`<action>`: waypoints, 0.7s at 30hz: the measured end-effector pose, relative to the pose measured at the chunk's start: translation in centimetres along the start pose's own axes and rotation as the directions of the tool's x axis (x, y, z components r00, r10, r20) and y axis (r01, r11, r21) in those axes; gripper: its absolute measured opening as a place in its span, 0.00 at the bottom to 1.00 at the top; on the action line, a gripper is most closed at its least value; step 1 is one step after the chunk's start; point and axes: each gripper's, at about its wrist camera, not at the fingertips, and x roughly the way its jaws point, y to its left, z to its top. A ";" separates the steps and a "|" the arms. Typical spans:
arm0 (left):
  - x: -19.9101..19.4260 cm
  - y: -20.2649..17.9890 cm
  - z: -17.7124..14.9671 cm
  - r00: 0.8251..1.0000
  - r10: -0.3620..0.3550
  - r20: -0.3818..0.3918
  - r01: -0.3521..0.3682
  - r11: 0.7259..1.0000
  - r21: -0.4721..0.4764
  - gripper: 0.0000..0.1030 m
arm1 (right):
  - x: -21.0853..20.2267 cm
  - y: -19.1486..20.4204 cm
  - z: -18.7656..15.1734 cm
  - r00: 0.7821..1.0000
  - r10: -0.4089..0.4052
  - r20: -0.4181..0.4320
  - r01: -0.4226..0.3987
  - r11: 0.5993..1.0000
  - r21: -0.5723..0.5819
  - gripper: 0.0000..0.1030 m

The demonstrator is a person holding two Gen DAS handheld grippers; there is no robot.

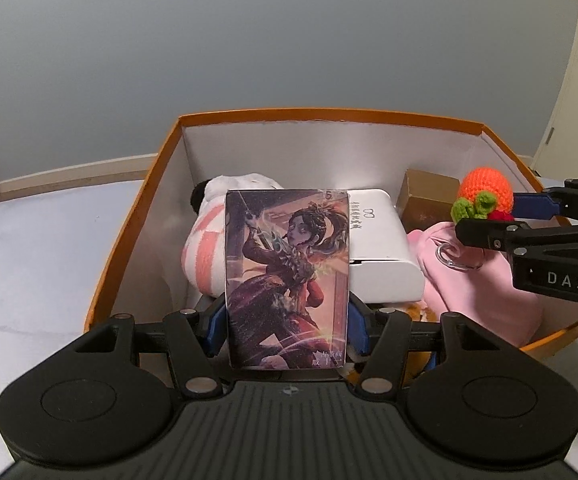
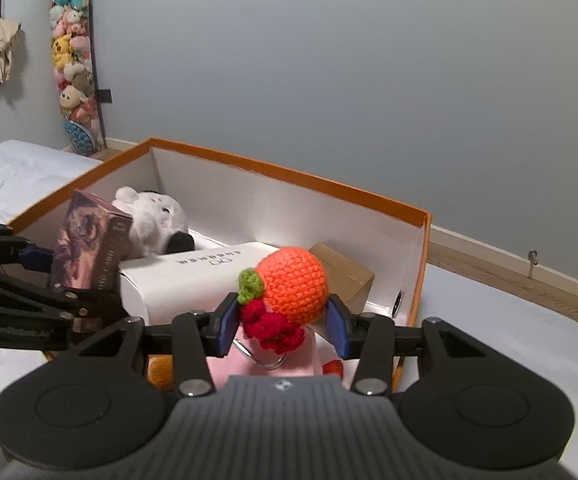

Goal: Organize objects
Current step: 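Lower the card box and strawberry into the box and open both tools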

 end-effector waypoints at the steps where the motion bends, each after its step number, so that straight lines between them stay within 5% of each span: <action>1: 0.0 0.1 -0.1 1.000 -0.002 0.003 0.002 1.000 -0.005 0.64 | 0.1 0.0 0.1 1.000 -0.003 0.000 0.003 1.000 -0.002 0.47; 9: 0.4 -0.3 -0.2 1.000 -0.003 0.016 0.004 1.000 -0.013 0.66 | 0.1 -0.2 -0.6 1.000 0.023 -0.003 -0.023 0.999 -0.024 0.47; 14: 0.1 -0.5 0.1 1.000 0.000 0.030 0.001 1.000 -0.008 0.71 | -0.3 -0.1 -0.4 1.000 0.006 0.018 -0.006 0.999 -0.033 0.70; 21: -1.5 -0.5 0.5 0.995 0.024 0.101 -0.023 1.000 -0.013 0.76 | -0.6 -0.1 -0.5 1.000 0.007 0.012 -0.007 0.999 -0.035 0.70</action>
